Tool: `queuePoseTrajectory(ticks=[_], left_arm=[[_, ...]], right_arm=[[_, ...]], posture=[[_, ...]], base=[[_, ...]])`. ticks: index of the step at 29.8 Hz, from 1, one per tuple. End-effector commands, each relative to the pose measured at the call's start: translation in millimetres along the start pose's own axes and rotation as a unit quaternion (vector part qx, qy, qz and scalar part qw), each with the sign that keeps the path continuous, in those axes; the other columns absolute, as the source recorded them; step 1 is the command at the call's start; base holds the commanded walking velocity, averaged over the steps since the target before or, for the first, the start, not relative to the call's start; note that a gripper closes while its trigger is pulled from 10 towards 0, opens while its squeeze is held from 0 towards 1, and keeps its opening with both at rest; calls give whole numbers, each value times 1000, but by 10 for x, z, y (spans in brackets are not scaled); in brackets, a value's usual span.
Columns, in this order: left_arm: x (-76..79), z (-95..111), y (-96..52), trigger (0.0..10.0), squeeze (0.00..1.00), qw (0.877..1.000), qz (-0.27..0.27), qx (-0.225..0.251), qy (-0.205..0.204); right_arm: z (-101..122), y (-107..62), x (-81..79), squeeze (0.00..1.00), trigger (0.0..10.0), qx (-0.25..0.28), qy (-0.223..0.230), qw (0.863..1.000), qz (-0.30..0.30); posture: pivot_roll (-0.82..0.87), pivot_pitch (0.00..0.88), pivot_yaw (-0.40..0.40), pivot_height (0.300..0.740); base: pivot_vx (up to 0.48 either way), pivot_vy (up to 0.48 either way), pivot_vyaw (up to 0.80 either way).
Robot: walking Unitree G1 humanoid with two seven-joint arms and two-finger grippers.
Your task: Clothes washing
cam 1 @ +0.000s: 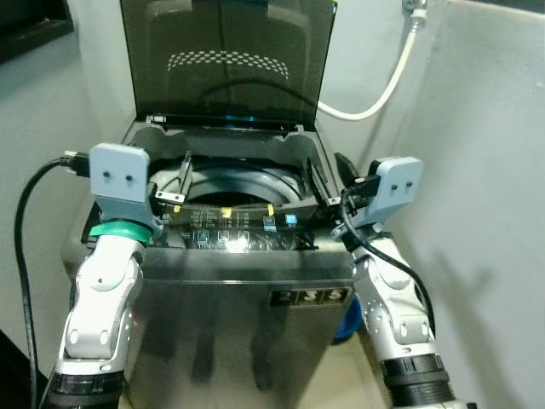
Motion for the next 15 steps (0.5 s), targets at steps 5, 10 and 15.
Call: queuePoseTrajectory(ticks=[5,10,15], left_arm=[[36,36,10,10000,0,1000,-6,6,2],[36,35,15,10000,0,1000,-6,6,2],[38,34,20,10000,0,1000,-6,6,2]], right_arm=[[2,-13,22,0,10000,-2,-6,1000,-2],[-10,-11,22,0,10000,-5,-8,1000,-2],[-39,-18,16,0,10000,-12,-15,1000,1]], posture=[[70,12,-31,740],[69,15,-32,740],[70,15,-30,740]], base=[[-359,0,0],[-359,0,0],[-358,0,0]])
Point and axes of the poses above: a point about 5 cm out from each wrist's last joint towards the gripper, its own y axis pointing out of the wrist towards the gripper, its own z axis along the axis of the wrist's last joint, x = y × z, the point moved 3 cm from there along y, pointing out of the wrist towards the gripper, and after that the axes turned 8 degrees about y, right-handed, at the moved point
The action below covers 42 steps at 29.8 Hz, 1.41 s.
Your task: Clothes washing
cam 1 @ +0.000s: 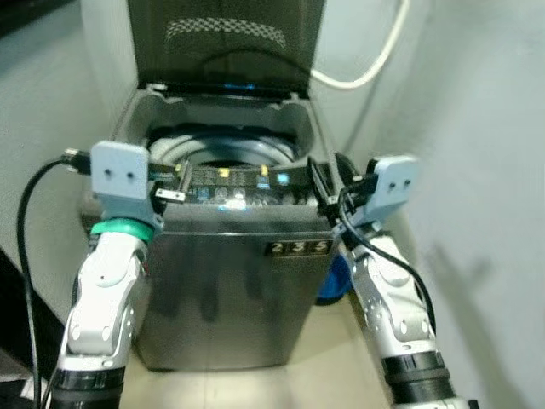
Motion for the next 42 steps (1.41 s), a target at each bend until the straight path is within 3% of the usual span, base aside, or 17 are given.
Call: queuePoseTrajectory(ticks=[1,9,11,12,14,16,17,18,21,23,26,28,34,36,39,40,42], left_arm=[[-9,-38,-25,10000,0,1000,1,-7,3],[0,-81,-31,10000,0,1000,0,-15,7],[20,-120,-44,10000,0,1000,-4,-24,8],[171,-278,-123,10000,0,997,-43,-59,6],[171,-278,-123,10000,0,997,-43,-59,6],[432,-531,-311,10000,0,989,-101,-111,-6],[432,-531,-311,10000,0,989,-101,-111,-6],[533,-635,-402,10000,0,983,-122,-134,-18],[619,-741,-494,10000,0,977,-138,-159,-30],[721,-969,-667,10000,0,965,-147,-211,-54],[755,-1072,-751,10000,0,959,-148,-234,-59],[825,-1301,-942,10000,0,949,-150,-275,-39],[932,-1569,-1221,10000,0,934,-168,-315,1],[1018,-1762,-1473,10000,0,917,-194,-347,23],[1040,-1838,-1580,10000,0,909,-203,-362,26],[1044,-1939,-1705,10000,0,898,-209,-385,28],[1044,-1939,-1705,10000,0,898,-209,-385,28]], right_arm=[[-43,-14,-27,0,10000,-8,-2,1000,3],[-125,-47,-23,0,10000,-25,-15,1000,6],[-203,-79,1,0,10000,-39,-22,999,5],[-497,-223,112,0,10000,-94,-54,994,-5],[-497,-223,112,0,10000,-94,-54,994,-5],[-823,-444,240,0,10000,-160,-68,984,-22],[-823,-444,240,0,10000,-160,-68,984,-22],[-940,-541,287,0,10000,-185,-67,980,-31],[-1045,-641,335,0,10000,-208,-63,975,-42],[-1248,-856,441,0,10000,-256,-49,963,-71],[-1340,-967,488,0,10000,-279,-41,956,-84],[-1533,-1227,564,0,10000,-329,-30,938,-101],[-1719,-1547,646,0,10000,-380,-35,916,-120],[-1850,-1801,694,0,10000,-425,-42,894,-133],[-1896,-1904,707,0,10000,-443,-45,885,-136],[-1935,-2013,727,0,10000,-461,-54,874,-142],[-1935,-2013,727,0,10000,-461,-54,874,-142]], posture=[[70,15,-30,740],[70,15,-30,740],[70,15,-30,740],[74,17,-33,740],[74,17,-33,740],[74,19,-33,740],[74,19,-33,740],[74,19,-33,740],[72,20,-32,740],[69,21,-30,740],[68,21,-31,740],[69,22,-31,740],[67,18,-33,740],[64,16,-32,740],[64,16,-32,740],[63,15,-34,740],[63,15,-34,740]], base=[[-356,0,0],[-126,0,0],[0,0,0],[0,0,0],[0,0,0],[0,0,0],[0,0,0],[0,0,0],[0,0,0],[0,0,0],[0,0,0],[0,0,0],[0,0,0],[0,0,0],[0,0,0],[0,0,0],[0,0,0]])
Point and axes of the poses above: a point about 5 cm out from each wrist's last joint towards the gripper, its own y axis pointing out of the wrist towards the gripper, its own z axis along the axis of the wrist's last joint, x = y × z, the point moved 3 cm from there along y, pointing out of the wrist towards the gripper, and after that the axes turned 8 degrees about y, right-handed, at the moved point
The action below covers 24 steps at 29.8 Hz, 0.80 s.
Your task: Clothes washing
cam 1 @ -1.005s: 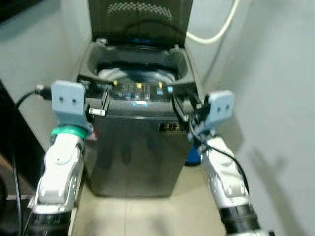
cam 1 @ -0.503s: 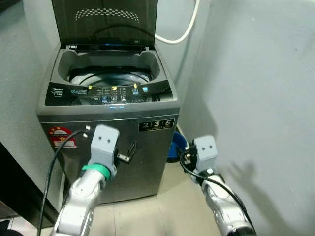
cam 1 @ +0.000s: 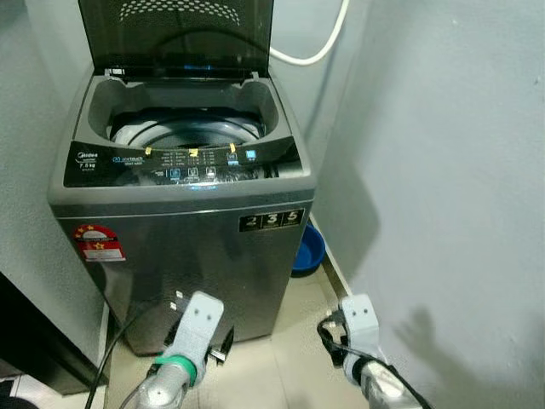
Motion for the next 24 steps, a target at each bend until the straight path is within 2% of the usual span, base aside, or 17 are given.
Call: queuePoseTrajectory(ticks=[1,2,3,4,6,7,10,14,24], left_arm=[[76,-294,-54,10000,0,999,-13,-44,-5],[76,-294,-54,10000,0,999,-13,-44,-5],[86,-503,-98,10000,0,997,-14,-77,-9],[86,-503,-98,10000,0,997,-14,-77,-9],[98,-903,-221,10000,0,989,-7,-145,-24],[98,-903,-221,10000,0,989,-7,-145,-24],[108,-1186,-326,10000,0,979,20,-200,-35],[124,-1260,-347,10000,0,975,31,-217,-34],[64,-1169,-277,10000,0,981,41,-187,-31]], right_arm=[[-259,-79,74,0,10000,-46,-14,999,-13],[-259,-79,74,0,10000,-46,-14,999,-13],[-380,-115,94,0,10000,-70,-26,997,-15],[-380,-115,94,0,10000,-70,-26,997,-15],[-554,-183,147,0,10000,-103,-35,994,-27],[-554,-183,147,0,10000,-103,-35,994,-27],[-714,-261,219,0,10000,-134,-46,989,-51],[-847,-335,270,0,10000,-161,-75,982,-66],[-772,-291,236,0,10000,-137,-34,988,-60]], posture=[[56,11,-37,740],[56,11,-37,740],[57,10,-38,740],[57,10,-38,740],[55,6,-50,740],[55,6,-50,740],[51,0,-58,740],[58,0,-63,740],[58,2,-57,740]], base=[[0,0,0],[0,0,0],[0,0,0],[0,0,0],[0,0,0],[0,0,0],[0,0,0],[0,0,0],[0,0,0]])
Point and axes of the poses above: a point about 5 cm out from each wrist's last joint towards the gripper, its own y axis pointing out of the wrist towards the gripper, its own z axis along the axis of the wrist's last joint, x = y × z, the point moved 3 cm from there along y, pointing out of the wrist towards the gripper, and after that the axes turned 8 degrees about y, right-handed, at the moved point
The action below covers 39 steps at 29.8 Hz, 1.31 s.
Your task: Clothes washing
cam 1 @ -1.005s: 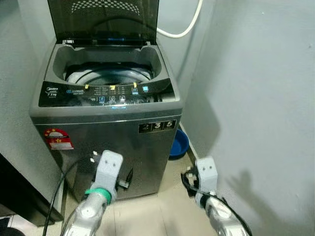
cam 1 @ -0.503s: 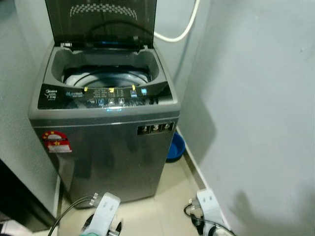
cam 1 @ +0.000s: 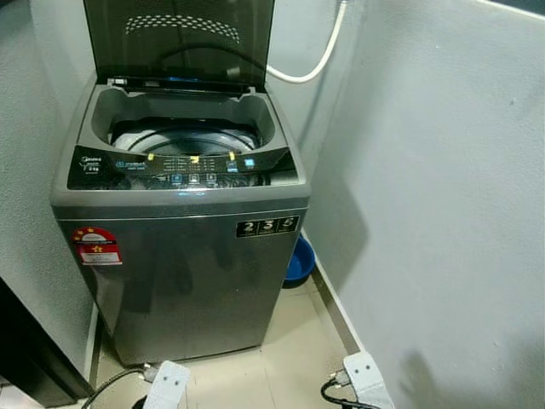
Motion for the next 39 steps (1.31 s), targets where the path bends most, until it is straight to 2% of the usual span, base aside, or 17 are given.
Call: queuePoseTrajectory(ticks=[1,2,4,7,20,24,26,28,30,32,33,36,39], left_arm=[[29,-62,-15,10000,0,1000,-1,-8,-3],[12,-8,0,10000,0,1000,3,7,2],[12,-8,0,10000,0,1000,3,7,2],[23,150,34,10000,0,999,5,41,14],[38,261,59,10000,0,998,9,64,8],[24,328,64,10000,0,997,14,79,1],[-24,431,63,10000,0,994,24,103,-4],[-45,476,62,10000,0,993,28,113,-5],[-118,619,49,10000,0,989,38,145,-8],[-118,619,49,10000,0,989,38,145,-8],[-145,672,43,10000,0,987,42,156,-8],[-331,953,-17,10000,0,975,69,213,-15],[-364,1001,-31,10000,0,972,74,222,-17]], right_arm=[[-22,-9,43,0,10000,-1,17,1000,-5],[9,-3,27,0,10000,7,24,1000,-3],[9,-3,27,0,10000,7,24,1000,-3],[10,-3,-4,0,10000,11,14,1000,-4],[45,6,-33,0,10000,19,16,1000,4],[172,23,-14,0,10000,44,25,999,3],[367,43,18,0,10000,82,44,996,-1],[449,49,33,0,10000,97,53,994,-3],[690,56,60,0,10000,142,69,988,-3],[690,56,60,0,10000,142,69,988,-3],[771,55,66,0,10000,156,73,985,-1],[1188,20,6,0,10000,234,69,970,21],[1258,8,-10,0,10000,247,67,966,26]], posture=[[58,2,-57,740],[57,7,-48,740],[57,7,-48,740],[61,10,-42,740],[69,16,-47,740],[69,18,-47,740],[66,21,-45,740],[66,21,-45,740],[64,23,-44,740],[64,23,-44,740],[64,23,-44,740],[68,26,-41,740],[68,26,-41,740]], base=[[0,0,0],[0,0,0],[0,0,0],[0,0,615],[0,0,785],[0,0,777],[0,0,775],[0,0,775],[0,0,766],[0,0,763],[0,0,763],[0,0,756],[0,0,756]])
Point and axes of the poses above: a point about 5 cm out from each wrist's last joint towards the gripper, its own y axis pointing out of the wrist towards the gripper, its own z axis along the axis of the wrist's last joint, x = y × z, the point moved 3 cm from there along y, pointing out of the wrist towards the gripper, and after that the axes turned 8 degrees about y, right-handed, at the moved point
